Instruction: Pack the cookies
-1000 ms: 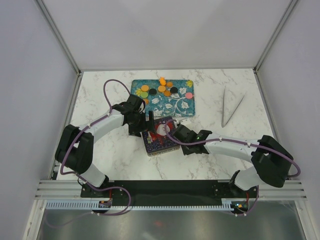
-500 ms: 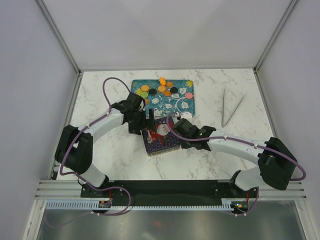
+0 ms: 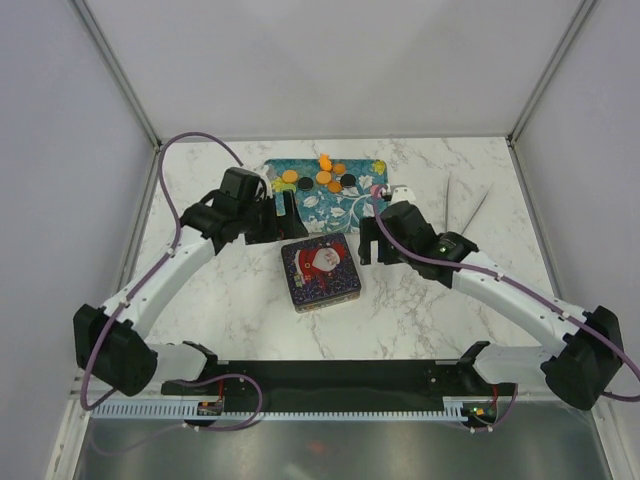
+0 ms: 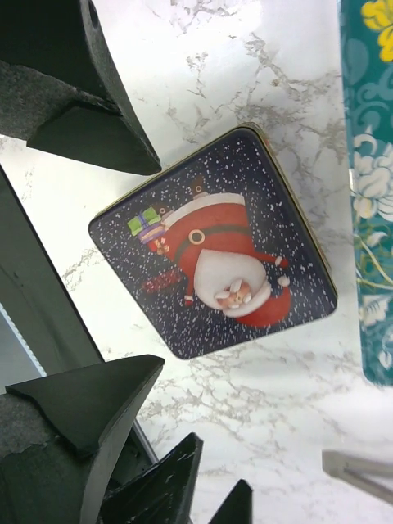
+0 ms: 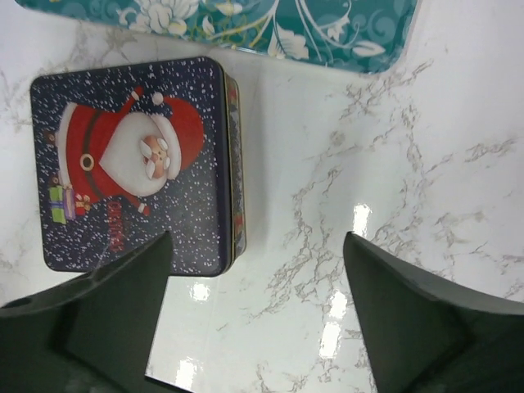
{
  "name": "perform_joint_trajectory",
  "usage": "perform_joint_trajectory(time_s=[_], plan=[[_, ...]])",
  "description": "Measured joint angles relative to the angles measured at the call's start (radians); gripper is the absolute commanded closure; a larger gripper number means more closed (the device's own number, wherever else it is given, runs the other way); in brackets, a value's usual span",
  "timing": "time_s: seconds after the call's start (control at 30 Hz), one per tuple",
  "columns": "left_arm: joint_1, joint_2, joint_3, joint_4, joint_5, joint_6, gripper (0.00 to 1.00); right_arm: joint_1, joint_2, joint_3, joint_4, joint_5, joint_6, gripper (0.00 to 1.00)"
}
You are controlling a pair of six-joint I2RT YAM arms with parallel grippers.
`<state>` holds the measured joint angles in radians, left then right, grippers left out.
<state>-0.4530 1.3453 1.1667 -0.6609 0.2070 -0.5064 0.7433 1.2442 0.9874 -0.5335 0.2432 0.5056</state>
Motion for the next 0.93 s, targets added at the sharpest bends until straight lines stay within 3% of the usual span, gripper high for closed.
perform_joint_trajectory(time_s=[0.43, 0.93], plan=[[0.0, -0.314, -0.075, -0.018, -0.042, 0.064, 0.01, -0.034, -0.105, 0.063, 0.026, 0.042, 0.0, 0.02], [0.0, -0.404, -0.158, -0.015, -0.069, 0.111, 0.01, -0.035, -0.119, 0.02, 0.076, 0.108, 0.01, 0.02]])
